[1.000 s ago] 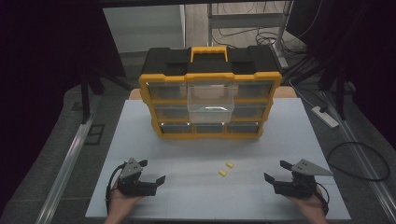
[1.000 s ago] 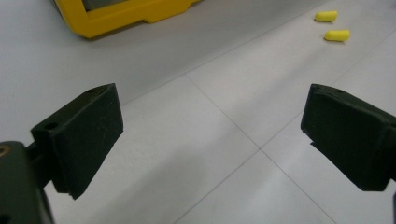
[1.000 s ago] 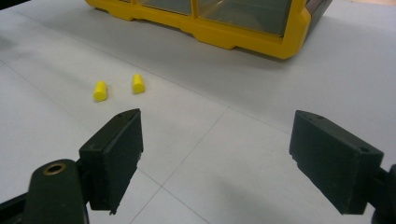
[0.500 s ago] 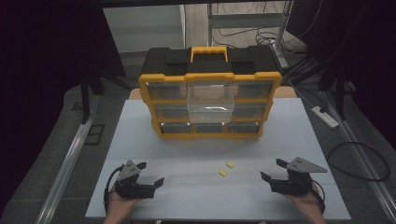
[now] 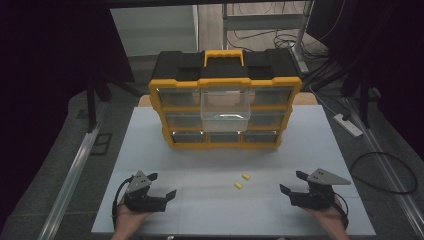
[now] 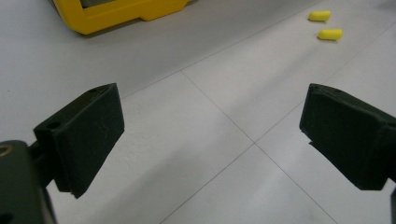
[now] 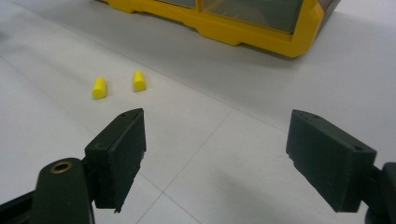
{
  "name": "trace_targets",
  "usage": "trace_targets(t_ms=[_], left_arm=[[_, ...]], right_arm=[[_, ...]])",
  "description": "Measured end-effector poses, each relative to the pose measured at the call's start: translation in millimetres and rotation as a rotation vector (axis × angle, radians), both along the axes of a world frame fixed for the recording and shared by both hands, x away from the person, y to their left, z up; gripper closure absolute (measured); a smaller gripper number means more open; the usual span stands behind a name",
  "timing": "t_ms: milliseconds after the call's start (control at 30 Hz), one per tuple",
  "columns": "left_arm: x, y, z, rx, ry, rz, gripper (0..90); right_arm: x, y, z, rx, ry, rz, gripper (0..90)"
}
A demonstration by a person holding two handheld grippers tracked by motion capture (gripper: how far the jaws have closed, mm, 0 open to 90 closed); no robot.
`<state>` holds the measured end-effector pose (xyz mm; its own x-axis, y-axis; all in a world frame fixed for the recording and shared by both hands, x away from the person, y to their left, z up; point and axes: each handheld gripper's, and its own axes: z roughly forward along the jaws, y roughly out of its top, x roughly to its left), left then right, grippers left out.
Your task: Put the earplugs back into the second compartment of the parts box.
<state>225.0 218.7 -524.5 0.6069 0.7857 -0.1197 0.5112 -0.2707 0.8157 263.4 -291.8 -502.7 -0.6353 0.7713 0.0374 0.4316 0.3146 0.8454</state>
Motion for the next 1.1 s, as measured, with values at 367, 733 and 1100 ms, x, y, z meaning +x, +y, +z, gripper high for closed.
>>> trace_targets(t_ms=[367,733,1100], left_arm=[[0.2,-2.0,1.3,0.010,-0.012,0.000,6.9],[1.3,-5.5,2.0,0.023,-0.025,-0.009,7.1],[1.1,-7.2,2.6,0.024,-0.029,-0.014,7.1]], right_arm=[[-1.1,11.6,11.0,0.012,-0.019,0.025,20.4],[6.6,27.5,33.2,0.000,-0.015,0.028,20.6],[26.7,54.8,55.7,-0.042,0.003,0.089,21.0]])
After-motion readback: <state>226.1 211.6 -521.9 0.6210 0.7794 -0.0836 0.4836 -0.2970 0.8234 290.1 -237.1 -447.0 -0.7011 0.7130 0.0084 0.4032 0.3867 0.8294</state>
